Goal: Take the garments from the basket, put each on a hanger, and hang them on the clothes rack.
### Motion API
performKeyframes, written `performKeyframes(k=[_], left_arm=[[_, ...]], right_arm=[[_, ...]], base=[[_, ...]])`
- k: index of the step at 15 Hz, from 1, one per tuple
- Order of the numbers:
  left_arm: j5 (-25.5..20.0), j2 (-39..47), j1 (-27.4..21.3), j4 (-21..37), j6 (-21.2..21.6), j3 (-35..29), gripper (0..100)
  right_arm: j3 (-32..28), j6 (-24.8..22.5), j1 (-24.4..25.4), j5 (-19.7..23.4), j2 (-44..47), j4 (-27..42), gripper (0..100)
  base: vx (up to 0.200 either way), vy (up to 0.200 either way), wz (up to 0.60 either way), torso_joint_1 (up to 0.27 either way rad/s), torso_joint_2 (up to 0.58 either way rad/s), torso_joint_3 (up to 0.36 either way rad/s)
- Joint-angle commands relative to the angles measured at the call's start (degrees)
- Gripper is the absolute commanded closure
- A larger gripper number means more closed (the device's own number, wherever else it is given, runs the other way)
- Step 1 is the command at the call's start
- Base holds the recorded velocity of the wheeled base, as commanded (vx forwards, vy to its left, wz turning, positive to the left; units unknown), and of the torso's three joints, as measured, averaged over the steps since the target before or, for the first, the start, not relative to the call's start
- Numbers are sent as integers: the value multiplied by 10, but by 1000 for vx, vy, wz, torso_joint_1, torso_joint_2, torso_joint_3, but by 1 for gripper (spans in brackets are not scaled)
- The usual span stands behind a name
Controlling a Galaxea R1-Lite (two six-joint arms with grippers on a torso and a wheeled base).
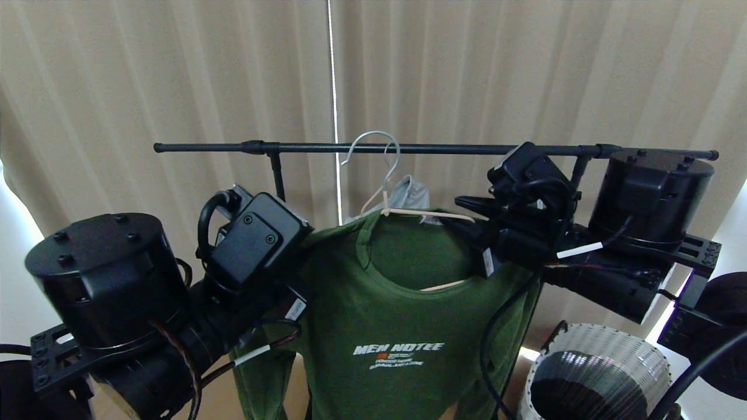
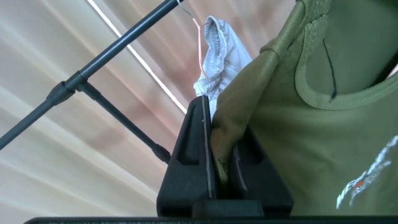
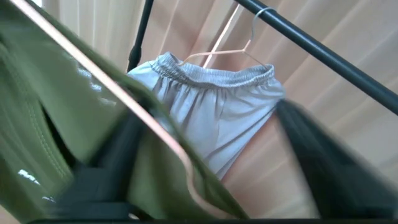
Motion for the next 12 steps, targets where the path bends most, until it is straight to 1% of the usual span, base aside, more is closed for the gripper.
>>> performKeyframes(k=[1, 12], left_arm=[[1, 1, 1, 1, -1, 0, 100], [0, 1, 4, 1, -3, 0, 100]], right_arm=[[2, 0, 0, 0, 0, -2, 100], [12, 1, 0, 0, -8, -3, 100]], base=[[0, 0, 0, 0, 0, 0], [0, 0, 0, 0, 0, 0]])
